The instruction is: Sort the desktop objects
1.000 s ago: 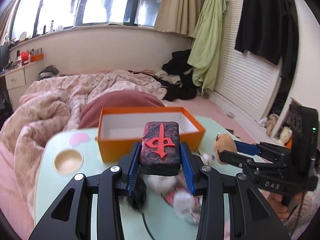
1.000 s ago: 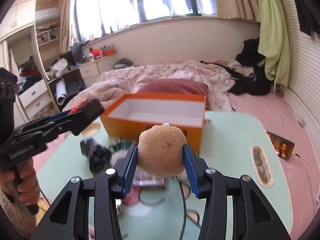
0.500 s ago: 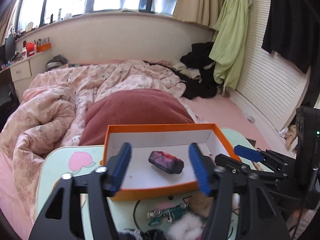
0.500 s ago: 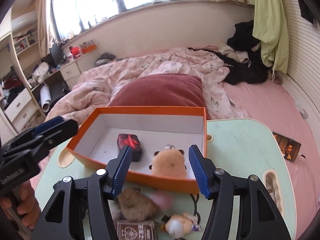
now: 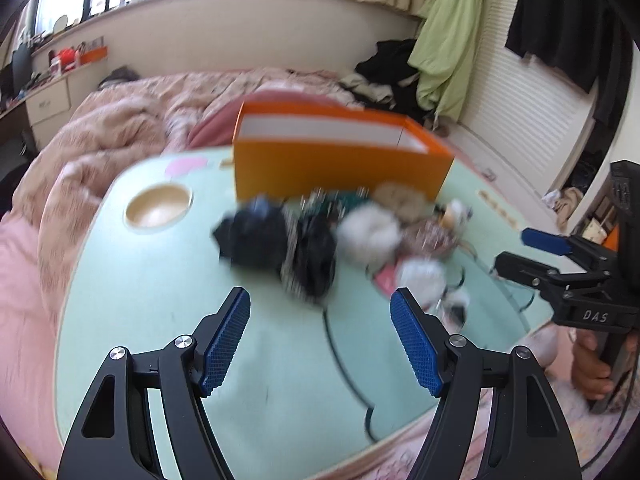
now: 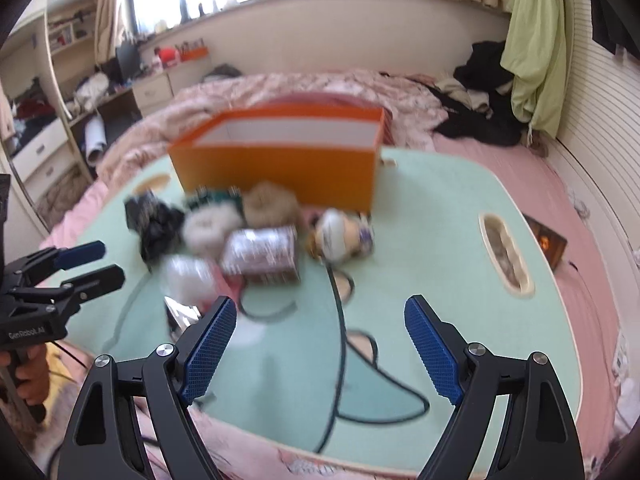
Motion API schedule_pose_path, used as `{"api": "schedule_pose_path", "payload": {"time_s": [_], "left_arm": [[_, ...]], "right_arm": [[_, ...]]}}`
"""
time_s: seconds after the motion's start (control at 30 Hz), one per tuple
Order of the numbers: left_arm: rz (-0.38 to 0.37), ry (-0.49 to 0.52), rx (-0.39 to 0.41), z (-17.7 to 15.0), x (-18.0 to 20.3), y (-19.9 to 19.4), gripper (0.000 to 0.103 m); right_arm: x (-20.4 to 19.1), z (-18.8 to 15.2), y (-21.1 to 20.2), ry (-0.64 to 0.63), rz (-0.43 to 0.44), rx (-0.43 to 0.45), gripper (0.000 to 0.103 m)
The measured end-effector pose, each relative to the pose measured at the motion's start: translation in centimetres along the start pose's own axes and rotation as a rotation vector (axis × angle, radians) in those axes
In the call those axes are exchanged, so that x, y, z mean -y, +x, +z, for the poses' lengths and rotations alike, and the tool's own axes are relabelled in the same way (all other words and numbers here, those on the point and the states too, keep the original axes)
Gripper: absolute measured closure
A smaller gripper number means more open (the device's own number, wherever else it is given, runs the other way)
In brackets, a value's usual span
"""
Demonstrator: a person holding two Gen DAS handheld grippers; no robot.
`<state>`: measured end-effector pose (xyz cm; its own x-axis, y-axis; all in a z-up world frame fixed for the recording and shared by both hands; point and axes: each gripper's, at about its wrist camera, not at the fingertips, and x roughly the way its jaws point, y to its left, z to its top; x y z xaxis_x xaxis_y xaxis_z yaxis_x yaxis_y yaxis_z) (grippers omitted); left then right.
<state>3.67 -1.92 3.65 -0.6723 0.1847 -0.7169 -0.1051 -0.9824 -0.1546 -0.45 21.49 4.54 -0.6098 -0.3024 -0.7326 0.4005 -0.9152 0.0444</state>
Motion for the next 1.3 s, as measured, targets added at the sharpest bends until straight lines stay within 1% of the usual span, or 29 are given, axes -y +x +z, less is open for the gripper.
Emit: {"api": "schedule_pose_path", "payload": {"time_s": [0.07,0.1,0.13,0.17,0.2,0.23,0.3,0.33,0.77,0.87,1.07,1.13,1.2,1.27,1.3], "left_arm": [[0.018,0.012,-0.032,-0.9,0.3,0.8,0.030],[0.029,0.018,-0.036,-1.1,0.4,1.2,0.030],[0.054,0.028,-0.023,-1.3,0.6,1.3,0.029],[0.085,0.035,-0.018,-1.4,0.9,1.6,0.025],[0.113,0.045,-0.015,-1.4,1.2,1.9,0.022],[0.134,0.054,-0.017,-1.4,1.4,2.2,0.015],[0.132,0.053,-0.019,-1.4,1.5,2.4,0.008],[0.136,0.050,-0.025,-1.4,1.4,2.5,0.000],[0.139,0.046,-0.023,-1.5,1.2,2.5,0.000],[0.139,0.046,-0.023,-1.5,1.3,2.4,0.000],[0.139,0.046,-0.022,-1.5,1.3,2.4,0.000],[0.138,0.045,-0.022,-1.5,1.3,2.4,0.000],[0.138,0.045,-0.021,-1.4,1.4,2.4,0.000],[0.138,0.045,-0.022,-1.5,1.3,2.4,0.000],[0.138,0.045,-0.021,-1.5,1.3,2.4,0.000]], "right_arm": [[0.2,-0.9,0.8,-0.006,-0.007,-0.043,0.017],[0.4,-1.1,1.3,0.003,-0.002,-0.065,0.017],[0.7,-1.2,1.8,0.017,-0.003,-0.089,0.016],[0.8,-1.2,2.2,0.019,-0.031,-0.100,0.007],[0.9,-1.3,2.8,0.020,-0.068,-0.128,0.000],[1.1,-1.3,2.8,0.027,-0.074,-0.130,0.000],[1.3,-1.3,2.7,0.026,-0.072,-0.126,0.000],[1.3,-1.3,2.6,0.025,-0.070,-0.123,0.000],[1.3,-1.1,2.6,0.010,-0.062,-0.114,0.000],[1.2,-1.2,2.7,-0.010,-0.045,-0.089,0.000],[1.0,-1.3,2.7,-0.009,-0.036,-0.073,0.000],[0.9,-1.5,2.1,-0.008,0.018,-0.044,0.002],[0.4,-1.3,1.1,-0.021,0.081,0.004,0.009],[-0.5,-1.0,0.3,-0.050,0.139,0.041,0.012],[-1.1,-0.7,0.0,-0.074,0.177,0.047,0.016]]}}
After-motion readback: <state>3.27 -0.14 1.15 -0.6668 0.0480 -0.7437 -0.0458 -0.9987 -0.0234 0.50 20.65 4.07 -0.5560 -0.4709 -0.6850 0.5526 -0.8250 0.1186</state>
